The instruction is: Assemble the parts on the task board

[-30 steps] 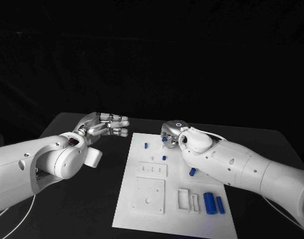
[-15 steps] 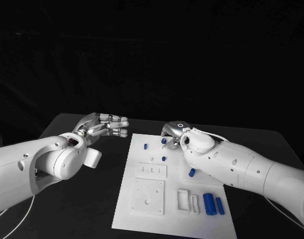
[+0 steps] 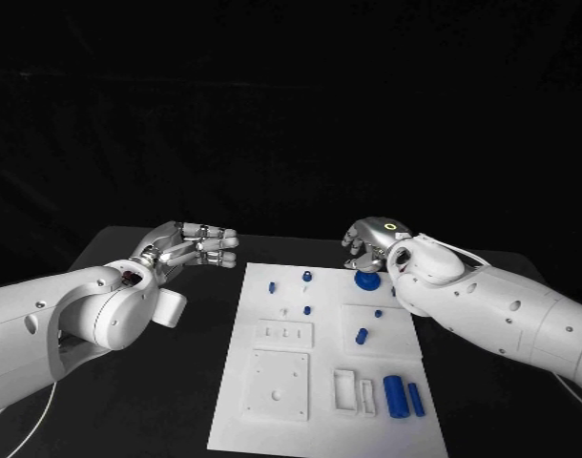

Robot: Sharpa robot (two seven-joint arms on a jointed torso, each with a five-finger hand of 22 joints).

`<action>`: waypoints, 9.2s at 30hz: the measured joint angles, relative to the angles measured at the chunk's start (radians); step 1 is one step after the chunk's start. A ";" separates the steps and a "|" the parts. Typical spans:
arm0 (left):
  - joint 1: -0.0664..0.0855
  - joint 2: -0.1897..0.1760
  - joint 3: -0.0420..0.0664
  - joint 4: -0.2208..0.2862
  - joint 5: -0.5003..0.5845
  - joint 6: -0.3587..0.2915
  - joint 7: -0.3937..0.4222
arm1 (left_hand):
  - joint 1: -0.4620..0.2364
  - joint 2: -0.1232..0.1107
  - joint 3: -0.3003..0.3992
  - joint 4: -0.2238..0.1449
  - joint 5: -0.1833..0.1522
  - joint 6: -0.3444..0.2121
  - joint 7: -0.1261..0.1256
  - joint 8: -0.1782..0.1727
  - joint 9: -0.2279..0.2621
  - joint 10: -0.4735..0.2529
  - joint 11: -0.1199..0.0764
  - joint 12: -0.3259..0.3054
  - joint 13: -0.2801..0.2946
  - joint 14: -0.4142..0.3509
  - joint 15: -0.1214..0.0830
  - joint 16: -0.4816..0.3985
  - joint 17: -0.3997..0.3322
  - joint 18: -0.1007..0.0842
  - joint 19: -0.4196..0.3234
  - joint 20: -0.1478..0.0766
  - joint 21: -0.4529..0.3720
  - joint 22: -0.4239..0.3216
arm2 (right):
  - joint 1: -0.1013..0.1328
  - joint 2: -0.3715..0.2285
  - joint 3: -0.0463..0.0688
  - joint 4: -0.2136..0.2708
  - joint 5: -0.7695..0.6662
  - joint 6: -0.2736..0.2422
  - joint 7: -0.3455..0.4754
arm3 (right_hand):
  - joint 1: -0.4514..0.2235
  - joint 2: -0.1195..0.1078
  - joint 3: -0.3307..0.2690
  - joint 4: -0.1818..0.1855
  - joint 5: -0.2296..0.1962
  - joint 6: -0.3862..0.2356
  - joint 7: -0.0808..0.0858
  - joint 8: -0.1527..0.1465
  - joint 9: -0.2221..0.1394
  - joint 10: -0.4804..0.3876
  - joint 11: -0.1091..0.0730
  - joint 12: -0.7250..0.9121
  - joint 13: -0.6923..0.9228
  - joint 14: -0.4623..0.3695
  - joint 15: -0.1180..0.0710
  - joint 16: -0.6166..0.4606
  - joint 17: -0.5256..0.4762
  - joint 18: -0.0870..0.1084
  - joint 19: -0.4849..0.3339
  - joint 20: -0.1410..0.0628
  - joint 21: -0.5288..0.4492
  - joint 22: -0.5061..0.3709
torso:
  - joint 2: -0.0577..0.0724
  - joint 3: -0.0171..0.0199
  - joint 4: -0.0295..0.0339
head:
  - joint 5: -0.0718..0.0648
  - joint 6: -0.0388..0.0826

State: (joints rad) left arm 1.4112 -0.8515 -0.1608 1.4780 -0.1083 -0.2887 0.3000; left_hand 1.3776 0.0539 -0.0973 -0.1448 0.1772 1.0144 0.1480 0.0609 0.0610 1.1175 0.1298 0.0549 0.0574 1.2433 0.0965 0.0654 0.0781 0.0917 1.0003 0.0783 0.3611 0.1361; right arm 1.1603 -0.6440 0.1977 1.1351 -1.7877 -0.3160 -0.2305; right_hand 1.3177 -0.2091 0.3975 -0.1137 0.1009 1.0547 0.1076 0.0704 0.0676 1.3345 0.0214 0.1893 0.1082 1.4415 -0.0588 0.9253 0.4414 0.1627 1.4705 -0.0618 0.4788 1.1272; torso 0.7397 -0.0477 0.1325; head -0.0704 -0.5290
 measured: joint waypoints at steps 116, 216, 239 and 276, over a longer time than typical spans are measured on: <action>-0.004 0.017 -0.006 -0.034 -0.025 0.014 -0.049 | 0.000 0.000 0.003 -0.003 0.000 0.000 0.000 0.000 0.000 0.004 -0.003 0.000 0.000 -0.024 0.010 0.000 0.000 0.000 -0.023 0.009 0.000 -0.009 | -0.035 0.003 0.014 0.126 0.066 0.029 -0.075 | -0.066 0.060 0.051 -0.046 0.142 0.070 -0.024 -0.008 -0.002 -0.126 -0.036 0.959 1.018 0.003 -0.020 0.116 0.543 -0.079 -0.004 -0.038 0.468 0.180 | 0.008 0.0130 -0.0198 | 0.005 -0.007; -0.005 0.016 -0.007 -0.051 -0.039 0.078 -0.049 | 0.004 -0.004 0.005 0.000 0.000 -0.032 0.011 0.000 0.000 -0.010 0.004 0.000 0.000 -0.045 0.016 0.000 0.000 0.001 -0.030 0.016 -0.004 -0.021 | -0.035 -0.083 0.015 0.178 0.162 -0.066 -0.054 | -0.044 0.038 -0.285 0.266 -0.035 -0.028 0.000 -0.007 -0.004 -0.148 -0.011 0.933 0.978 0.004 -0.013 0.106 0.542 -0.079 -0.004 -0.031 0.491 0.180 | 0.012 0.0211 -0.0407 | 0.031 0.011; -0.005 0.005 -0.007 -0.045 -0.067 0.082 -0.045 | 0.014 -0.014 0.019 -0.022 0.000 -0.029 0.007 0.000 0.000 -0.010 0.004 0.000 0.000 -0.045 0.016 0.000 0.000 -0.014 -0.034 0.012 -0.004 -0.022 | -0.065 -0.173 0.048 -0.035 0.326 0.111 0.203 | 0.009 0.065 -0.277 0.025 0.271 -0.019 -0.018 -0.007 -0.004 -0.146 -0.030 0.915 0.967 0.000 -0.016 0.096 0.539 -0.079 -0.004 -0.031 0.467 0.180 | 0.018 0.0355 -0.0545 | 0.001 0.018; -0.008 0.010 -0.007 -0.064 -0.089 0.085 -0.049 | 0.014 -0.014 0.020 -0.034 0.000 -0.029 0.007 0.000 0.000 -0.010 0.004 0.000 0.000 -0.045 0.016 0.000 0.000 -0.014 -0.034 0.013 -0.004 -0.021 | -0.089 -0.127 0.048 -0.114 0.426 0.180 0.274 | -0.012 0.086 -0.263 -0.019 0.303 -0.012 -0.009 -0.007 -0.004 -0.152 -0.028 0.909 0.973 0.000 -0.016 0.089 0.551 -0.079 -0.004 -0.031 0.462 0.181 | 0.015 0.0326 -0.0498 | -0.006 -0.006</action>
State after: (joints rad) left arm 1.4032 -0.8410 -0.1679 1.4143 -0.1975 -0.2040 0.2514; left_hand 1.3915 0.0400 -0.0770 -0.1790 0.1772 0.9858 0.1551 0.0609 0.0610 1.1076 0.1342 0.0549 0.0573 1.1988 0.1127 0.0650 0.0780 0.0775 0.9665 0.0909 0.3575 0.1155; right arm 1.0713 -0.7705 0.2457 1.0211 -1.3619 -0.1363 0.0434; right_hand 1.3059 -0.1236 0.1341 -0.1328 0.4038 1.0423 0.0984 0.0638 0.0634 1.1828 -0.0070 1.0985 1.0813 1.4414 -0.0751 1.0146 0.9925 0.0836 1.4666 -0.0927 0.9413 1.3079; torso 0.7550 -0.0151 0.0827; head -0.0760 -0.5349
